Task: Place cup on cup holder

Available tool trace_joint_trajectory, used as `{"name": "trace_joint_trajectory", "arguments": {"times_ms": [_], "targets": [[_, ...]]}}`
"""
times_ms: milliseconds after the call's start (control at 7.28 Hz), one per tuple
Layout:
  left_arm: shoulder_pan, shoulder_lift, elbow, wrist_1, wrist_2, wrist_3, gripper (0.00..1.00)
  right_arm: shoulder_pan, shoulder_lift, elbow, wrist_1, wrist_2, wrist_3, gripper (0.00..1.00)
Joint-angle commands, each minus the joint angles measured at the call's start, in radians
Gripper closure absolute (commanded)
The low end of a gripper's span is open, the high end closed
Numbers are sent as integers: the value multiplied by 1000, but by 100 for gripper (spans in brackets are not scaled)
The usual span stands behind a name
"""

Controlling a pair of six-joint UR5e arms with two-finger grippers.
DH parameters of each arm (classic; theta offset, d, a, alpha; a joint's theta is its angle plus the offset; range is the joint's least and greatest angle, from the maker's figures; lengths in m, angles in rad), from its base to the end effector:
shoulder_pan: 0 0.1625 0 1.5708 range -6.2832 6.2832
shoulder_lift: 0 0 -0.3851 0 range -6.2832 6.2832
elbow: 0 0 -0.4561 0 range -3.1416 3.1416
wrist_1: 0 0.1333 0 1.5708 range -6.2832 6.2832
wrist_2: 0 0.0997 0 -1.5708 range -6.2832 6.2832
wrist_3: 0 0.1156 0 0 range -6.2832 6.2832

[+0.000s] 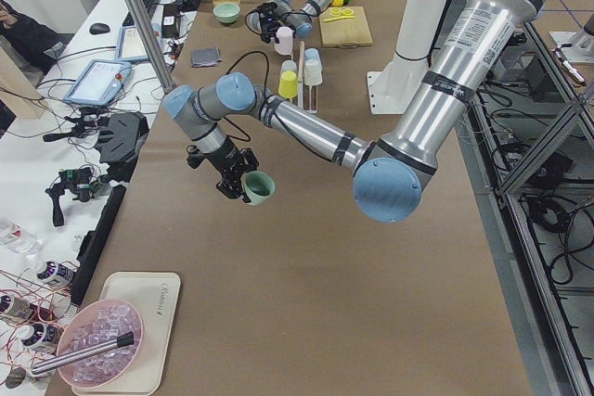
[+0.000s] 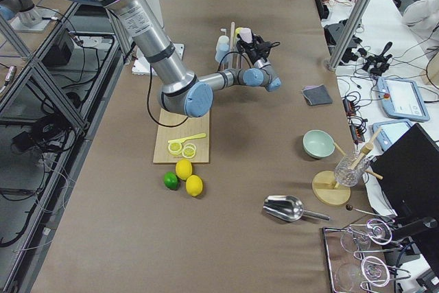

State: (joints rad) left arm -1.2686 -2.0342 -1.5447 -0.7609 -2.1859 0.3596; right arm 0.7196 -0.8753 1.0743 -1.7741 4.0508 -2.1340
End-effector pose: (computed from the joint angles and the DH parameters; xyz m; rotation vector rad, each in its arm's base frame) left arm 0.1280 -0.6345 0.4381 -0.3470 0.6250 0.5193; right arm -0.5561 -0.5701 0.2772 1.7457 -2.3414 -0.9994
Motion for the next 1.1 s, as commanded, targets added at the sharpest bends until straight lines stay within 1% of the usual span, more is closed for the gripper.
{"name": "trace_joint_trajectory", "arguments": {"times_ms": [0, 137, 687, 825, 962], "targets": [[0, 0, 0, 0, 0, -1, 100, -17, 3, 0, -4, -7, -7, 78], [0, 0, 1, 0, 0, -1, 100, -20, 1, 0, -4, -19, -7, 78], [8, -1, 1, 0, 0, -2, 100, -38, -11, 0, -4, -21, -11, 74], [8, 0, 1, 0, 0, -1, 100, -38, -11, 0, -4, -20, -9, 57], [8, -1, 3, -1, 0, -1, 100, -37, -11, 1, -4, -15, -6, 1]]}}
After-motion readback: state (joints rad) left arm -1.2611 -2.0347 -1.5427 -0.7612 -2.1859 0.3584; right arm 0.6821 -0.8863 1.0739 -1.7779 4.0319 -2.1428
